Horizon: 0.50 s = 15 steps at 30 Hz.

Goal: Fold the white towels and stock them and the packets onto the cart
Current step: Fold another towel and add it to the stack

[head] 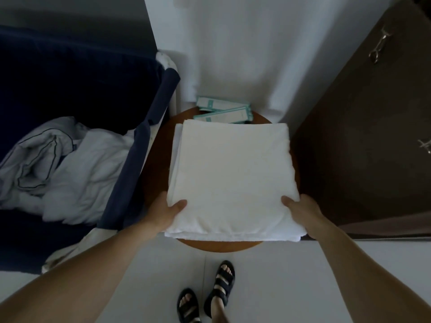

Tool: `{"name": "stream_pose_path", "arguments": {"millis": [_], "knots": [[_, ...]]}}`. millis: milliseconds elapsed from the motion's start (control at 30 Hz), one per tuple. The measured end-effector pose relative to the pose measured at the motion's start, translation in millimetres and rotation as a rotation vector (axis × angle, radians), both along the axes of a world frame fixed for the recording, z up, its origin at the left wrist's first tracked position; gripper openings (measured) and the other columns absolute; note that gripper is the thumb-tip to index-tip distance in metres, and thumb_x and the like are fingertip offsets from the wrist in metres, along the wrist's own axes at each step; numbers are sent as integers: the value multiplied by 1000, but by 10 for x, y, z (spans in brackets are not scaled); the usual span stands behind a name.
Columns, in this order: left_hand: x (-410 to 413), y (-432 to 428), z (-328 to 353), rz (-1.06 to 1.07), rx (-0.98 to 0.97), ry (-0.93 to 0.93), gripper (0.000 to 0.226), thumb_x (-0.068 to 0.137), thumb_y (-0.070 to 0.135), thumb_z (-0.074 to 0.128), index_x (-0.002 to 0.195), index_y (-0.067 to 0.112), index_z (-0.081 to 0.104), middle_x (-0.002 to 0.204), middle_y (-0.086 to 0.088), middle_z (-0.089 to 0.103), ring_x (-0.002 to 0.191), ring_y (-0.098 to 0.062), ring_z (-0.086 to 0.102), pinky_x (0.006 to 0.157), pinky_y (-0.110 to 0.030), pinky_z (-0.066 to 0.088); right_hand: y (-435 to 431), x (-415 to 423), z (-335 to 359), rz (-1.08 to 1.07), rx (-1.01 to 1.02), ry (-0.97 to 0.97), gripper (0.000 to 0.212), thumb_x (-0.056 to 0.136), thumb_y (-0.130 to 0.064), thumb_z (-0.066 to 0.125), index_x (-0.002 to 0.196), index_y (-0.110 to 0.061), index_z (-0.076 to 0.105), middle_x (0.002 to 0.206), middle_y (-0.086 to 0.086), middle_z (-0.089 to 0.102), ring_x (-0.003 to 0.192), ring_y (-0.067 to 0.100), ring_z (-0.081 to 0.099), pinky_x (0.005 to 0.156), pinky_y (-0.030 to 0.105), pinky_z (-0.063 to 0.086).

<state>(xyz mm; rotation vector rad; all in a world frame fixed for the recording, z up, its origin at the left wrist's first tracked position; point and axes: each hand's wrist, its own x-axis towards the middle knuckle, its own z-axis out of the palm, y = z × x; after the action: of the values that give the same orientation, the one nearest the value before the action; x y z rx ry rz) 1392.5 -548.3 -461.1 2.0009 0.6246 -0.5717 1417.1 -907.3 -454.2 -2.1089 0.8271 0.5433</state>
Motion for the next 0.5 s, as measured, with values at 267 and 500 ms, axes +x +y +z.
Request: {"name": "stream_pose_path", "arguments": {"millis": [267,500], "knots": [[-43,-108,-194,-83,242,-95,47,97,32,59,131,3,42,130,-17,54,117,-36,54,88,-36,41,82,-191,-141,30,-182,-109,50,96,-44,58,133,-11,47,125,14,61,105,37,58,92,47,49],[-48,-432,-264,-741,751,-379,79,91,67,7,151,27,-26,161,-6,-28,148,-28,-25,120,-49,-4,469,-167,-100,691,-663,-290,76,98,-67,14,157,-28,-14,166,1,-13,154,27,-6,122,46,7]]}}
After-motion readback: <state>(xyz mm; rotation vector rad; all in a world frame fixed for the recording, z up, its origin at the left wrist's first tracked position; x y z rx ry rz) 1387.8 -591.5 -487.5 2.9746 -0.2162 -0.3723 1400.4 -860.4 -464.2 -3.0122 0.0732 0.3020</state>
